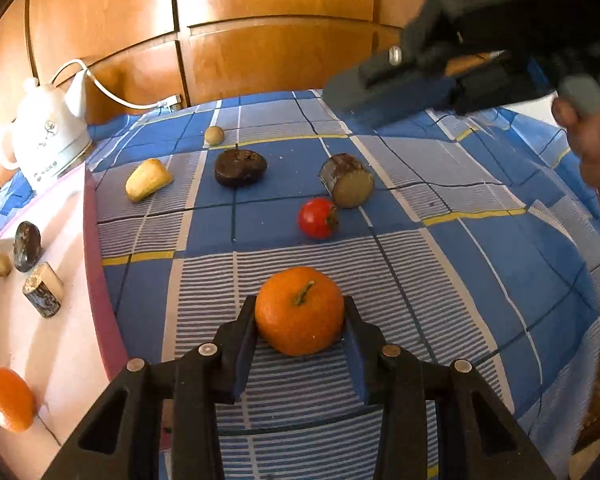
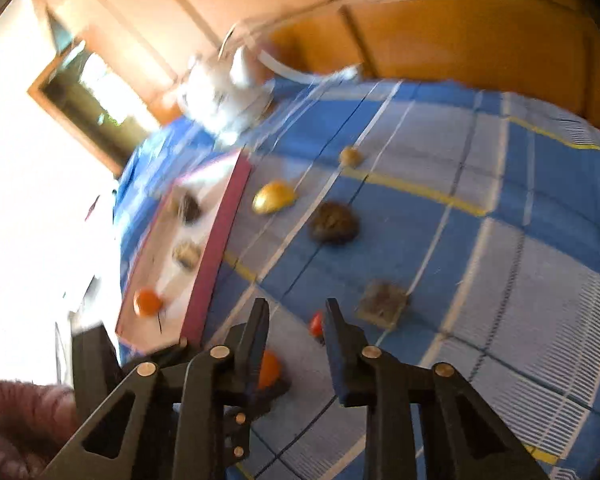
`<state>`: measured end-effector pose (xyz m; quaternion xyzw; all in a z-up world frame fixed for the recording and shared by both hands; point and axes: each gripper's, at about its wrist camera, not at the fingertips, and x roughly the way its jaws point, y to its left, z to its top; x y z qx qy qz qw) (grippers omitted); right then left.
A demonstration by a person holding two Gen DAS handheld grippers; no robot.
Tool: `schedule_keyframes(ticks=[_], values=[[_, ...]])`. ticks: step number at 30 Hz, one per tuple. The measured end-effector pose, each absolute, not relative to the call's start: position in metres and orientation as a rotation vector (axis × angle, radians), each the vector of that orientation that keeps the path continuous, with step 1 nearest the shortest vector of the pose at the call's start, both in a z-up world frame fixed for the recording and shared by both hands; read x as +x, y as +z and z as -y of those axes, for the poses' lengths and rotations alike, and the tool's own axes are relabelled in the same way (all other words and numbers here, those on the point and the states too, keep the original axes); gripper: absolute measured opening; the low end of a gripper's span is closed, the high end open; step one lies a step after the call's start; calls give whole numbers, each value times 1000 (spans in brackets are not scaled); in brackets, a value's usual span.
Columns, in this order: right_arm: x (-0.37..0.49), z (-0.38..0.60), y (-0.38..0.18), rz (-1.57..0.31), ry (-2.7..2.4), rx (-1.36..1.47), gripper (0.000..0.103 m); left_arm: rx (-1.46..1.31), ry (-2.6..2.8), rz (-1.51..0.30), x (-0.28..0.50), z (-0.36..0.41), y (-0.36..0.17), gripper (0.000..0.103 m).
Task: Organize fruits
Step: 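Grasp and lift the small mandarin with the left tool while right tool reaches the red tomato, then carry the mandarin into the tray and open the left tool while right tool waits at the tomato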
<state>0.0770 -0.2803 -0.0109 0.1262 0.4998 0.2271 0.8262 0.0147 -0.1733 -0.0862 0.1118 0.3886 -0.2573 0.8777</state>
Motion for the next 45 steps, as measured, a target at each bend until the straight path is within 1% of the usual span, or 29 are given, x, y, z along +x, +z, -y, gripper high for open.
schedule_keyframes(ticks=[7,10,12,13,18,25,27,29,30,38,45], values=[[75,252,-41,-1169,464,107,26,230,-537,-794,11,170,-88,40],[75,251,-46,-1166,430,76,29,232,-537,-789,12,170,-88,40],[76,253,-47,-1156,424,79,34,234,-537,-785,10,170,-88,40],[76,254,-46,-1151,416,80,35,234,-537,-782,9,170,-88,40],[83,259,-50,-1159,389,98,36,233,-534,-775,6,170,-88,40],[88,248,-59,-1167,377,52,36,232,-535,-774,4,170,-88,40],[88,246,-62,-1171,371,31,36,233,-535,-774,4,170,-88,40],[88,244,-64,-1159,370,6,31,232,-535,-774,4,170,-88,40],[89,244,-64,-1157,369,5,25,232,-535,-774,4,170,-88,40],[91,251,-67,-1170,373,67,25,231,-535,-776,4,170,-88,40],[90,248,-66,-1165,370,32,25,229,-537,-780,6,169,-88,40]])
